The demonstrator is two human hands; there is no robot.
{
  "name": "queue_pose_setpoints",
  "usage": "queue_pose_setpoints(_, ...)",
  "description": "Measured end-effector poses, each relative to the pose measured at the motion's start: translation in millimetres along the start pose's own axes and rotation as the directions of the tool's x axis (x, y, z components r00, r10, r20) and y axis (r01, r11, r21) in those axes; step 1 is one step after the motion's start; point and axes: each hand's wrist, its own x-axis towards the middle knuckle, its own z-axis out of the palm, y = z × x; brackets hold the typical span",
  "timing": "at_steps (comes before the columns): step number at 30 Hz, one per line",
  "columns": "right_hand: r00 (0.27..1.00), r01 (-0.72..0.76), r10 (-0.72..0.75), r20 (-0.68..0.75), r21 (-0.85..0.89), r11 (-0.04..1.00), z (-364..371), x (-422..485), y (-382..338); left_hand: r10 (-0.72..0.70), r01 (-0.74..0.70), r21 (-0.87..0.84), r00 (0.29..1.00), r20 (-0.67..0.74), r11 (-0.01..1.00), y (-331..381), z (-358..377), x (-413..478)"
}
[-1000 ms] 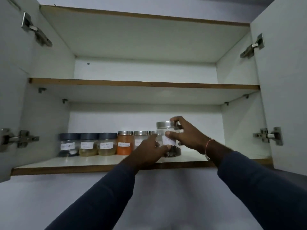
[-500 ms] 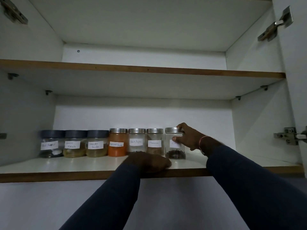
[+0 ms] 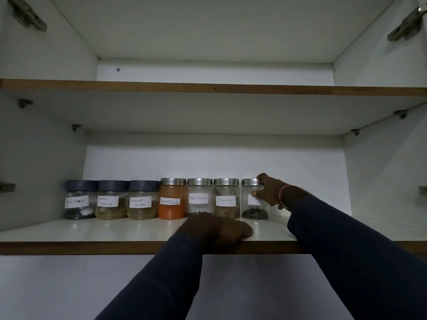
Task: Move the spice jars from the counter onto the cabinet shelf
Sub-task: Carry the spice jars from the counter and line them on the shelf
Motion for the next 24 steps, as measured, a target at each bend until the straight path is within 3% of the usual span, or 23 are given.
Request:
queue_pose_setpoints(4, 1.000, 0.017, -0.017, 0.018, -0.015, 1.000, 0, 2, 0, -0.040, 0.037, -0.054, 0.999, -0.037, 0.998, -1, 0, 0)
queue_pose_setpoints(11, 0.999, 0.043, -0.042, -0.020, 0.020, 0.999, 12, 6, 12, 0.020, -0.011, 0.131, 0.997, -0.069, 0.991, 11, -4, -18)
queue_pose_setpoints(14, 0.995, -0.008, 0.006, -0.102, -0.020, 1.000, 7, -7, 8, 0.014, 0.000, 0.115, 0.993, -0.118, 0.993, 11, -4, -20)
queue_pose_setpoints(17, 0.985, 0.064, -0.077, -0.156, -0.085, 0.994, 2, -36, -6, 0.026, -0.017, 0.058, 0.987, -0.158, 0.998, 2, -4, -13)
queue_pose_setpoints(21, 0.968, 0.220, -0.235, -0.092, -0.145, 0.965, 8, -108, -18, -0.033, 0.001, -0.090, 0.935, -0.354, 0.996, -5, 6, -11)
queue_pose_setpoints(24, 0.964, 0.261, -0.266, -0.025, -0.121, 0.958, 14, -167, -14, 0.005, -0.019, -0.020, 0.840, -0.542, 1.000, 6, 7, -29)
